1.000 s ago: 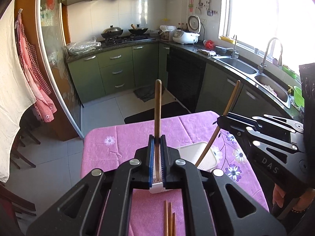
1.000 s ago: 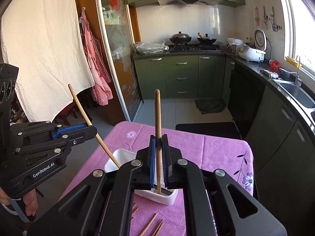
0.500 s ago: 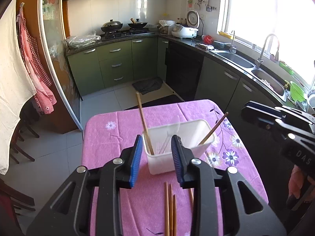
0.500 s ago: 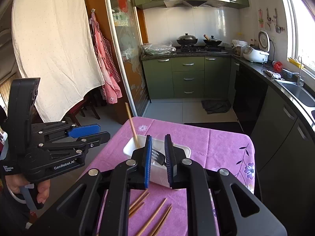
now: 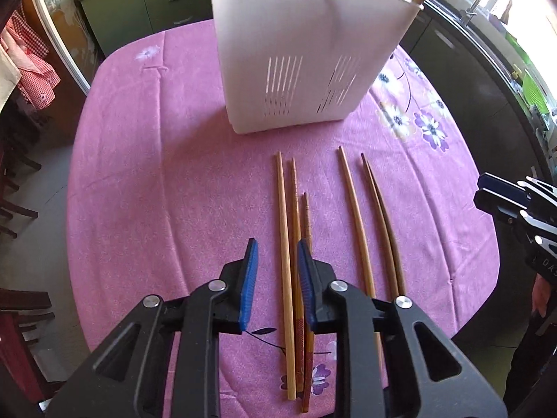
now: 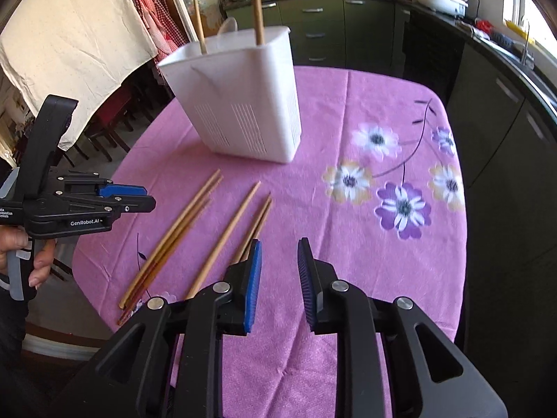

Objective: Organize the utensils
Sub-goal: 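Grasp another wooden chopstick with the left tool while the right tool grasps another chopstick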

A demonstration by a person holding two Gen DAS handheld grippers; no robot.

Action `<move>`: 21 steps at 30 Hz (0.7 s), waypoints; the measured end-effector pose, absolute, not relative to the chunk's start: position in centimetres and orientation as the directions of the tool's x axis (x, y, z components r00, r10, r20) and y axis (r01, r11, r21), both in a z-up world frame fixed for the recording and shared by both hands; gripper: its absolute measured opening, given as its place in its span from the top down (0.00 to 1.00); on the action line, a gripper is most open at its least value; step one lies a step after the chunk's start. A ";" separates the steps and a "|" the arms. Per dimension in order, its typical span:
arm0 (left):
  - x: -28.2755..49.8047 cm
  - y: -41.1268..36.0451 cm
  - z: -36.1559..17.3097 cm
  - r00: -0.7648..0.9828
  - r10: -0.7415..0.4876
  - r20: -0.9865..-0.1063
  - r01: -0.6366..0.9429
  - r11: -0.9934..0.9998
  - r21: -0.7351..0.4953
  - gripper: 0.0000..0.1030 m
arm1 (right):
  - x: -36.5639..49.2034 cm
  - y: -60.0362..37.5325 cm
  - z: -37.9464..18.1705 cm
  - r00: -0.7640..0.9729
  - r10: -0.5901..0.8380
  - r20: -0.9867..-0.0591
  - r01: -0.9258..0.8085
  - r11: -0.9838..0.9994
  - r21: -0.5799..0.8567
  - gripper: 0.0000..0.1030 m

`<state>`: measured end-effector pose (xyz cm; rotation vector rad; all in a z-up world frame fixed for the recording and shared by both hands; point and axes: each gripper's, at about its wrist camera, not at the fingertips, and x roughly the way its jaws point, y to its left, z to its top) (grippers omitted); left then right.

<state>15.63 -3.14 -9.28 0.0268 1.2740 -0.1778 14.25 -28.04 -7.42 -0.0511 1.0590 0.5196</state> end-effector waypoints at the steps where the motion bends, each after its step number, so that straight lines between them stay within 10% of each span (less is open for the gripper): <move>1: 15.9 -3.3 -9.7 0.277 -0.109 -0.955 0.149 0.986 -0.070 0.79 | 14.2 -28.4 -8.1 0.371 0.383 -0.846 -0.422 0.881 0.213 0.79; 21: 18.9 -6.1 -13.5 0.194 -0.031 -0.981 0.176 0.984 0.004 0.83 | 15.4 -28.1 -9.6 0.310 0.386 -0.869 -0.420 0.875 0.239 0.74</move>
